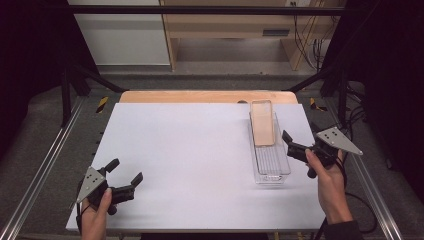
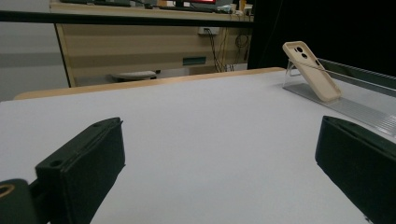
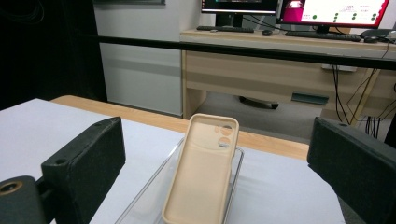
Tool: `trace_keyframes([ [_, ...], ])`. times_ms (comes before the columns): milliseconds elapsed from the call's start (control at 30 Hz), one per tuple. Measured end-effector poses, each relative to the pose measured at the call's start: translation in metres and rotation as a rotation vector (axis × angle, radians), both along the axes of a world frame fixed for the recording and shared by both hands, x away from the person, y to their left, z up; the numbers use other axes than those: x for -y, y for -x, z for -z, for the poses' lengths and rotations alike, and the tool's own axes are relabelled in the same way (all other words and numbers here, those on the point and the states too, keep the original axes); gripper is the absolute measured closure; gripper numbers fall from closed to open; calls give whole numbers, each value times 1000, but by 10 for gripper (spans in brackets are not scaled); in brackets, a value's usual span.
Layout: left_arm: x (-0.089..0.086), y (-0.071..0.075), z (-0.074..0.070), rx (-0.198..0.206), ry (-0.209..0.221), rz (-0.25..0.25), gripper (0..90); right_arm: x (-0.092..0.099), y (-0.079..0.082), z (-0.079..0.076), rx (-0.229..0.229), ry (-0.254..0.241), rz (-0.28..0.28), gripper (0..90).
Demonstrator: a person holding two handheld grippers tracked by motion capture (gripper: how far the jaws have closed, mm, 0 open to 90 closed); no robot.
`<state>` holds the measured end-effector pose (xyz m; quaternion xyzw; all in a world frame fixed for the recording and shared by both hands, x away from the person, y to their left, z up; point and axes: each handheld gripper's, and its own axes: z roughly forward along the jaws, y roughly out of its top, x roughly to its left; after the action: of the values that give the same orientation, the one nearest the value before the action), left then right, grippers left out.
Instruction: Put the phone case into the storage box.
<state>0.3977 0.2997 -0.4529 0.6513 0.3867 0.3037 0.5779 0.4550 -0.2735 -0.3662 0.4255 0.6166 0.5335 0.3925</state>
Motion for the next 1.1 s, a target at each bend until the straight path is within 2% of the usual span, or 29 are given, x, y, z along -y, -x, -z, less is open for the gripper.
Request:
trace_keyframes([
  [267, -4, 1, 0, 6, 16, 9, 15, 12, 12, 9, 0, -8, 21, 47],
  [567, -4, 3, 0, 9, 15, 23, 16, 16, 24, 19, 2, -6, 31, 47],
  [1100, 1, 12, -1, 13, 4, 47, 15, 14, 41, 40, 7, 15, -47, 44],
])
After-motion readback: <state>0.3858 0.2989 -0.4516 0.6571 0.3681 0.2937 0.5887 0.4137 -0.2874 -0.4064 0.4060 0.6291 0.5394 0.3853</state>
